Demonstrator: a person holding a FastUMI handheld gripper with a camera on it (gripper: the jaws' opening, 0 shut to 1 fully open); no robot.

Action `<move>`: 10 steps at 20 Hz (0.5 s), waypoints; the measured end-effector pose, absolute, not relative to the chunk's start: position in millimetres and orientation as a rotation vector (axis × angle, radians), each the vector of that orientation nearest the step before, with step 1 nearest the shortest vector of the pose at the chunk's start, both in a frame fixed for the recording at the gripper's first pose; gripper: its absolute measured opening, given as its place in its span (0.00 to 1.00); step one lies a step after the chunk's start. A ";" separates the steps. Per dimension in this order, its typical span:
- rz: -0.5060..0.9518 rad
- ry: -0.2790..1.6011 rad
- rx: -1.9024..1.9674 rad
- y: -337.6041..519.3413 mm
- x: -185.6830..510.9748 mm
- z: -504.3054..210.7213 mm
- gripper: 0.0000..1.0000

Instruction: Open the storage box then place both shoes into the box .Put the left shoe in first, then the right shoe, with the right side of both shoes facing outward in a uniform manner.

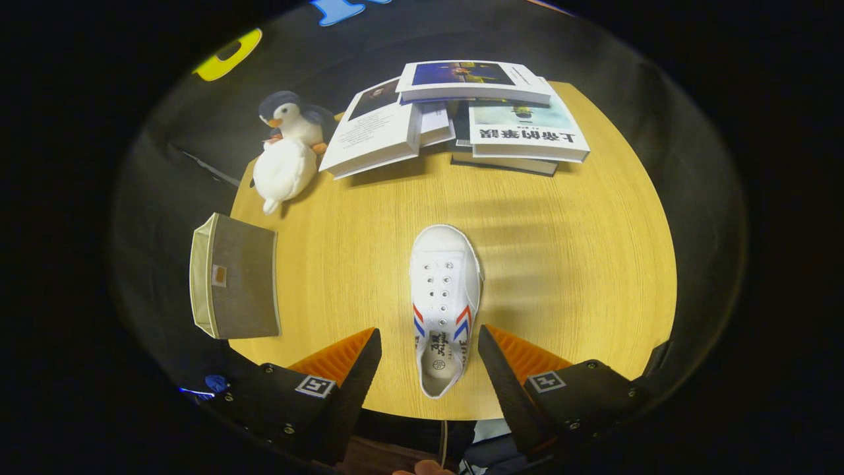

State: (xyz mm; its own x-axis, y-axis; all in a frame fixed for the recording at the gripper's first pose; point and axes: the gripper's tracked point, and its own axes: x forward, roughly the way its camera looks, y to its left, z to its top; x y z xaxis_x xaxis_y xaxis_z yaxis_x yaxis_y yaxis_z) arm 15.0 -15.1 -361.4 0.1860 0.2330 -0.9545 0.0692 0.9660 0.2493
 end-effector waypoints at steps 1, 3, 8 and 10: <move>0.113 1.392 0.256 -18.5 11.8 -366.2 0.90; 0.106 1.430 0.240 -24.2 2.2 -378.2 0.91; 0.108 1.507 0.187 -28.8 -12.0 -410.6 0.91; 0.105 1.527 0.137 -31.9 -14.7 -424.2 0.91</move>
